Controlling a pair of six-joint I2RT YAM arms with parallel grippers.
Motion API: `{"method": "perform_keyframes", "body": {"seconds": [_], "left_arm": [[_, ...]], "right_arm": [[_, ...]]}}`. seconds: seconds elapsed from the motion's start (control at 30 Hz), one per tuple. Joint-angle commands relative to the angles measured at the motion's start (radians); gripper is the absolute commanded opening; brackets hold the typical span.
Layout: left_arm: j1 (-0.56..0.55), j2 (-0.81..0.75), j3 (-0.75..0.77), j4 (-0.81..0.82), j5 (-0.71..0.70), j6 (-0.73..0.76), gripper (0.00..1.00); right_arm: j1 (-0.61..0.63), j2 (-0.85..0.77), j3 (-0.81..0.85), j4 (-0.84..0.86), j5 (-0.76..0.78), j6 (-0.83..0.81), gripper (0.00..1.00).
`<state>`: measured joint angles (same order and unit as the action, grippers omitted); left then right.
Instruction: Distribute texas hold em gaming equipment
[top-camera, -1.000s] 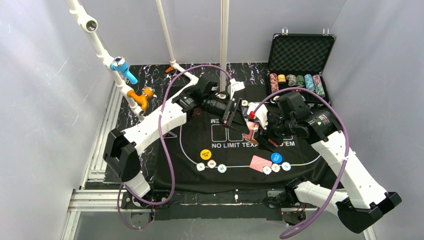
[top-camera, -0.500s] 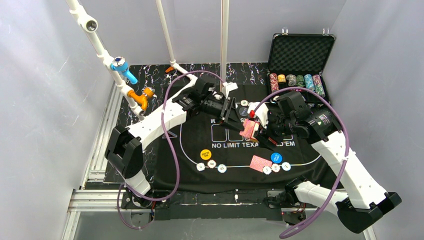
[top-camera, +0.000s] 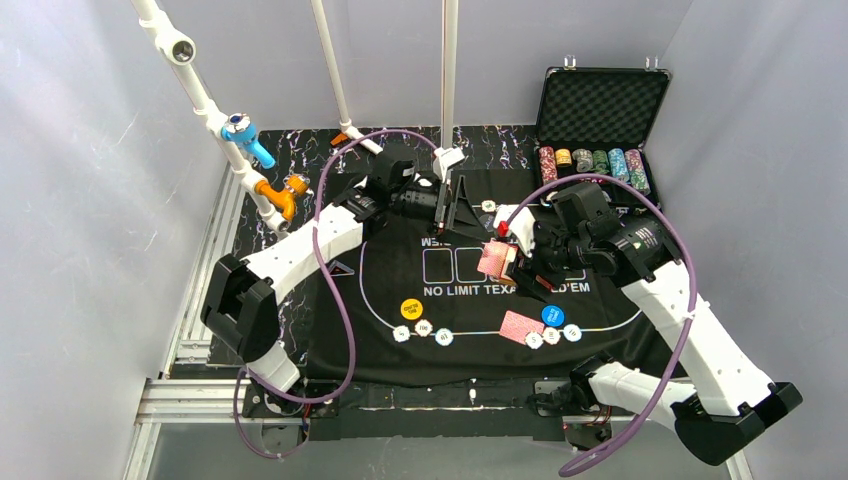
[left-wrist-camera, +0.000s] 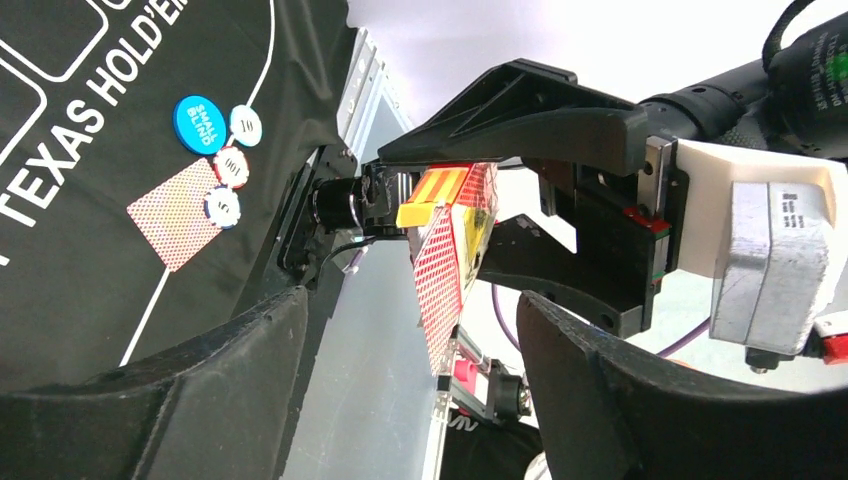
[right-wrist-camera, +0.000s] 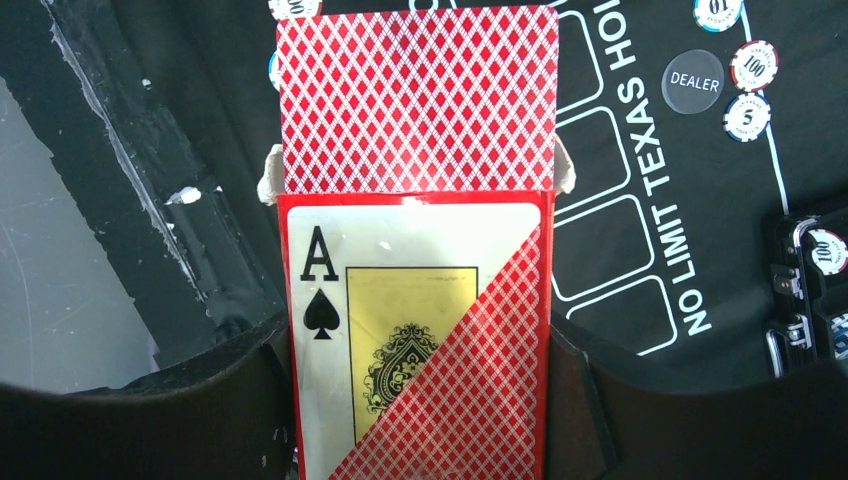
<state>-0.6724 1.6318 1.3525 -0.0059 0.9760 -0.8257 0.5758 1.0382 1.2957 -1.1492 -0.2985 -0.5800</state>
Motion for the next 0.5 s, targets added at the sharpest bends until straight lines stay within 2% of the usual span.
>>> {"method": "perform_keyframes", "body": {"seconds": [0.0, 0.07, 0.13, 0.23, 0.33, 0.47], "left_arm": [[-0.005, -0.066, -0.024, 0.030, -0.016, -0.023, 0.77], [-0.009, -0.062, -0.028, 0.046, -0.012, -0.030, 0.77], [-0.029, -0.054, -0.014, 0.041, -0.008, -0.007, 0.73], [-0.071, -0.032, 0.035, -0.051, -0.024, 0.065, 0.71], [-0.082, -0.014, 0.045, -0.067, -0.017, 0.064, 0.69], [-0.060, -0.015, 0.004, -0.046, 0.009, 0.020, 0.57]], "right_arm": [[0.001, -0.001, 0.024, 0.047, -0.030, -0.010, 0.01], [0.001, -0.003, 0.026, 0.051, -0.031, -0.009, 0.01], [0.001, -0.003, 0.026, 0.063, -0.031, -0.003, 0.01], [0.001, -0.003, 0.025, 0.093, -0.036, 0.008, 0.01], [0.001, -0.008, 0.027, 0.125, -0.048, 0.009, 0.01], [0.001, -0.038, 0.019, 0.153, -0.050, -0.005, 0.01]]}}
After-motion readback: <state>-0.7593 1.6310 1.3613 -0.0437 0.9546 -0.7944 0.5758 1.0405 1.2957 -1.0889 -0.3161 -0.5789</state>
